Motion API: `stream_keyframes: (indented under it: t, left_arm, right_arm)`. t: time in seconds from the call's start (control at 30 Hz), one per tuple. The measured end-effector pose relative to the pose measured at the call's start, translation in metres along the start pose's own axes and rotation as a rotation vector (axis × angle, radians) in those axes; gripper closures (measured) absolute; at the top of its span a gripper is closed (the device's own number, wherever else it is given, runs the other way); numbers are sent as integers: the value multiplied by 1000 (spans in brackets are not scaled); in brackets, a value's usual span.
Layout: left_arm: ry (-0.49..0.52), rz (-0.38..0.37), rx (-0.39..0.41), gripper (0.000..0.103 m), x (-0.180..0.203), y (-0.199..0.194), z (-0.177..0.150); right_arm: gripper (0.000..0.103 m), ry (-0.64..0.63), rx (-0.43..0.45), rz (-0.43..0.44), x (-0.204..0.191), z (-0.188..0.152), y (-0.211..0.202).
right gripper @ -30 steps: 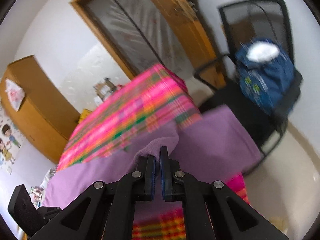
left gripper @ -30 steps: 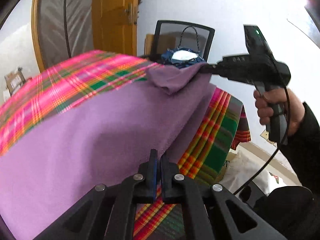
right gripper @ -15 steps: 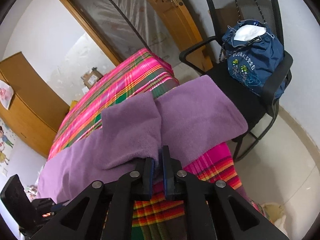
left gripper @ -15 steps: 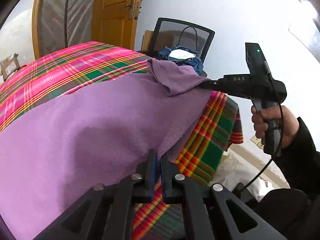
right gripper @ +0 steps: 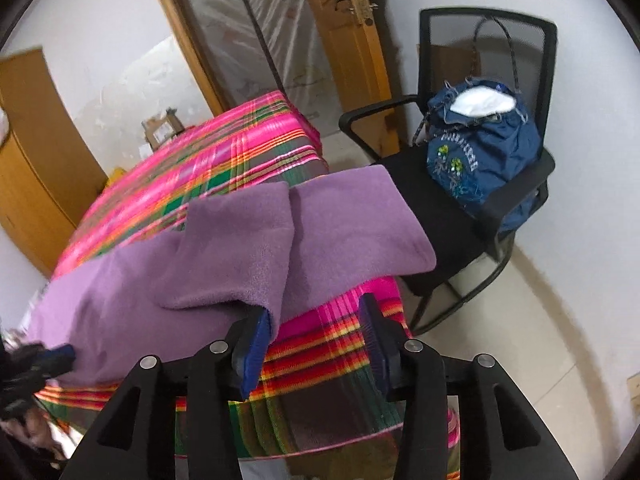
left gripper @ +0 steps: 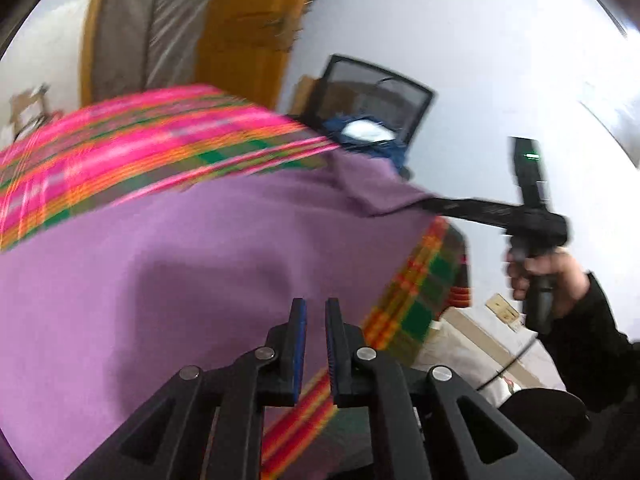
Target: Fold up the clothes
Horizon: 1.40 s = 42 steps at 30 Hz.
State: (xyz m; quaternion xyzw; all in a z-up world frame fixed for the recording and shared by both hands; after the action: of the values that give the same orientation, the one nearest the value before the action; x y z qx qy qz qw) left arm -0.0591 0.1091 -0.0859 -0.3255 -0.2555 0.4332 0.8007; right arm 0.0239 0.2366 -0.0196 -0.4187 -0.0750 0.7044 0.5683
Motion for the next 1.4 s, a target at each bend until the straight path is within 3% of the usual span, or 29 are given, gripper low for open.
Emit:
stream_keyframes:
  t: [0.1, 0.17, 0.3, 0.5, 0.57, 0.63, 0.7, 0.77, 0.83, 0.97, 1.03, 1.13, 1.27, 1.33, 1.4]
  left_arm:
    - [-39, 0, -24, 95, -9, 8, -4]
    - [-43, -6, -24, 95, -10, 10, -4]
    - [-24, -4, -26, 95, -11, 9, -3]
    - [-45, -20, -20, 95, -14, 9, -4]
    - [-47, -19, -18, 95, -15, 10, -4]
    - [-45, -18, -17, 95, -14, 10, -3]
    - [-44, -16, -15, 95, -15, 11, -2]
    - [-46, -18, -15, 95, -15, 11, -2]
    - [-48, -20, -15, 95, -15, 11, -2]
    - [-52, -16, -13, 95, -15, 13, -1]
    - [-48, -9, -13, 95, -14, 13, 0]
    - [-49, -8, -14, 95, -14, 12, -1]
    - [-47, 1, -12, 95, -13, 11, -2]
    - [-46, 4, -11, 94, -13, 11, -2]
    - [-47, 3, -11, 95, -13, 12, -2]
  right_arm:
    - [56, 280, 58, 218, 31, -1, -10]
    - [56, 381, 78, 280, 44, -2, -12]
    - [54, 341, 99, 242, 41, -1, -17]
    - [54, 293, 43, 151, 41, 8, -17]
    - [54, 148, -56, 27, 29, 10, -9]
    - [54, -173, -179, -208, 1, 5, 2]
    - [55, -487, -232, -413, -26, -6, 11]
    - [55, -694, -255, -515, -40, -16, 17]
    - [55, -704, -240, -440, -47, -16, 12]
    - [55, -562, -82, -180, -62, 1, -14]
    - [55, -607, -47, -106, -81, 0, -15]
    - [55, -717, -104, -72, -98, -11, 5]
    - [55, -746, -181, -30, -103, -23, 34]
    - [61, -747, -208, -31, -103, -32, 39]
    - [76, -747, -235, -41, -100, -35, 44]
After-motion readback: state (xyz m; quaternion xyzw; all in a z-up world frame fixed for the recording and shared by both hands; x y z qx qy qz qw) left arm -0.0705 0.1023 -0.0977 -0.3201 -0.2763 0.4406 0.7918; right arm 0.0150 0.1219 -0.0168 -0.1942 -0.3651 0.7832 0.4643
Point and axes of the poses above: each gripper's, at about its wrist camera, not at the fingertips, and y roughly the way its jaws point, x to its right, z to its top, the point moved 3 cm from there along y, roughly the way its jaws point, and after that the axes turned 13 degrees about z, right-handed, at the moved point
